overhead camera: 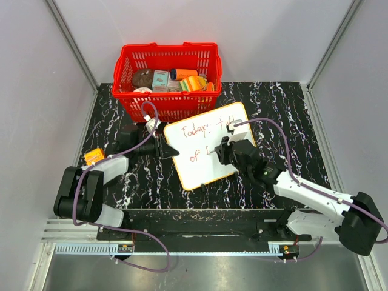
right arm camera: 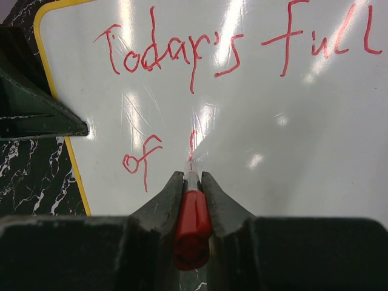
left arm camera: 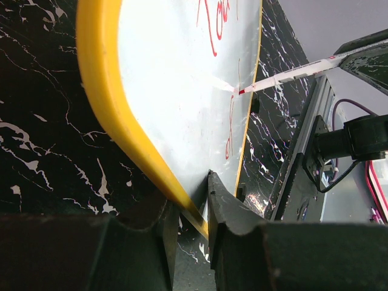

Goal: Write a sentence on the whiteboard

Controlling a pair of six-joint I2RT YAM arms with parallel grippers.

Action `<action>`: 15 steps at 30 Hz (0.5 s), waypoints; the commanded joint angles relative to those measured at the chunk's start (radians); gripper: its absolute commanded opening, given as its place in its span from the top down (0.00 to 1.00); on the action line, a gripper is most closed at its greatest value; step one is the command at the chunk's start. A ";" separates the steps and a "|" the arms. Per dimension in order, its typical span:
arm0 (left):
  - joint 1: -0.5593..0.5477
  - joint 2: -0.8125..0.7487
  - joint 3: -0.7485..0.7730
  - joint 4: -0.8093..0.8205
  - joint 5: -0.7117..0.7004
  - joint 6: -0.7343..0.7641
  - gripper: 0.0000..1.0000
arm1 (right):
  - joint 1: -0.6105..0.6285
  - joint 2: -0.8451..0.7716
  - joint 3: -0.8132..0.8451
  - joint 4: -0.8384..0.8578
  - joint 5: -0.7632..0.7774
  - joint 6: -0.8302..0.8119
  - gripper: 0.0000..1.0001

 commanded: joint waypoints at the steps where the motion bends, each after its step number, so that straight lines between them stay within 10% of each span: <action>1: -0.028 0.019 0.000 -0.041 -0.088 0.124 1.00 | -0.008 0.018 0.049 0.014 0.049 -0.021 1.00; 15: -0.028 0.019 0.000 -0.041 -0.090 0.124 1.00 | -0.011 0.033 0.064 0.048 0.084 -0.028 1.00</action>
